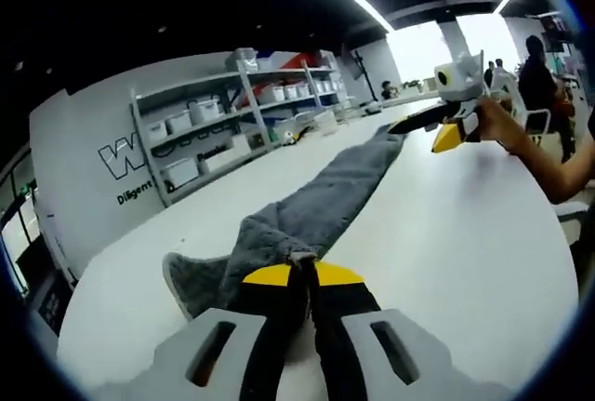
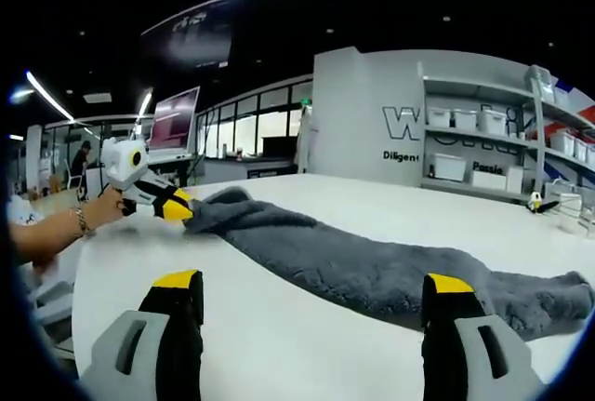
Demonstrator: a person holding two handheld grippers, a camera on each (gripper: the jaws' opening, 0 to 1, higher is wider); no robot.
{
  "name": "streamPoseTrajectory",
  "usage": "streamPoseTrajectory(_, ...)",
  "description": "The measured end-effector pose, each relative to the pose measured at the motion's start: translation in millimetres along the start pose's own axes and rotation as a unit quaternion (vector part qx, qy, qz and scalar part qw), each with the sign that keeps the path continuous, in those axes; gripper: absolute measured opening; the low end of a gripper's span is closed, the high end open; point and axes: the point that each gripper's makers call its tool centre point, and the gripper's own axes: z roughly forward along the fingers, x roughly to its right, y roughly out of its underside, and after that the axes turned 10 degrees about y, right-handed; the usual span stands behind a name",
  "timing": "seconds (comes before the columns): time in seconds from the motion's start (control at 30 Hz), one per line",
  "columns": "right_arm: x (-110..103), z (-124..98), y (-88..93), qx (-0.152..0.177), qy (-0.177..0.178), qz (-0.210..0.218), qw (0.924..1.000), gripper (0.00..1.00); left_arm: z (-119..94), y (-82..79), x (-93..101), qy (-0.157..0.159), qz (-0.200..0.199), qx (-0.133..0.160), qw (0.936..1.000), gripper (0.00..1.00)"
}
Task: Open the folded towel by lifting each exposed corner and separating the folded layers until the towel lies flat within the target outline without major curled edges
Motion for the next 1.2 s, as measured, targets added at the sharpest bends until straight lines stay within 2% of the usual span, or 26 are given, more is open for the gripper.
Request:
streamPoseTrajectory(0.07,-0.1,-0.1,0.0,0.000,0.000,0.000,1.0000,0.99,-3.5,1.2,6.3,0.010,0.018,-0.007,0.9998,0.06)
streamPoseTrajectory(0.27,-0.2,0.0,0.8,-0.002,0.001,-0.001,1.0000,0.99,-12.0,9.6,23.3,0.042,0.026,-0.012,0.9987,0.06)
streamPoseTrajectory(0.6,-1.8,1.3,4.5,-0.010,-0.001,-0.005,0.9999,0.99,-23.5,32.5,30.7,0.061,-0.001,-0.027,0.9978,0.06)
streamPoseTrajectory(0.73,-1.4,1.4,4.8,-0.010,0.000,-0.005,0.9999,0.99,-24.7,36.8,34.1,0.069,-0.002,-0.036,0.9970,0.07)
streamPoseTrajectory(0.8,-1.4,1.7,5.4,-0.012,0.000,-0.005,0.9999,0.99,-23.6,43.6,37.5,0.081,-0.005,-0.055,0.9952,0.08)
streamPoseTrajectory(0.97,-1.5,1.6,5.7,-0.012,0.000,-0.005,0.9999,0.99,-18.8,44.1,40.7,0.083,-0.012,-0.058,0.9948,0.14)
streamPoseTrajectory(1.07,-1.4,1.4,5.8,-0.012,0.001,-0.005,0.9999,0.99,-17.7,41.6,40.3,0.081,-0.021,-0.052,0.9952,0.28)
streamPoseTrajectory(1.13,-1.6,1.4,6.1,-0.013,0.000,-0.005,0.9999,0.99,-18.5,36.3,38.9,0.077,-0.025,-0.039,0.9960,0.33)
streamPoseTrajectory(1.2,-1.9,1.3,5.7,-0.012,-0.001,-0.005,0.9999,0.99,-20.0,26.6,36.9,0.073,-0.033,-0.014,0.9967,0.36)
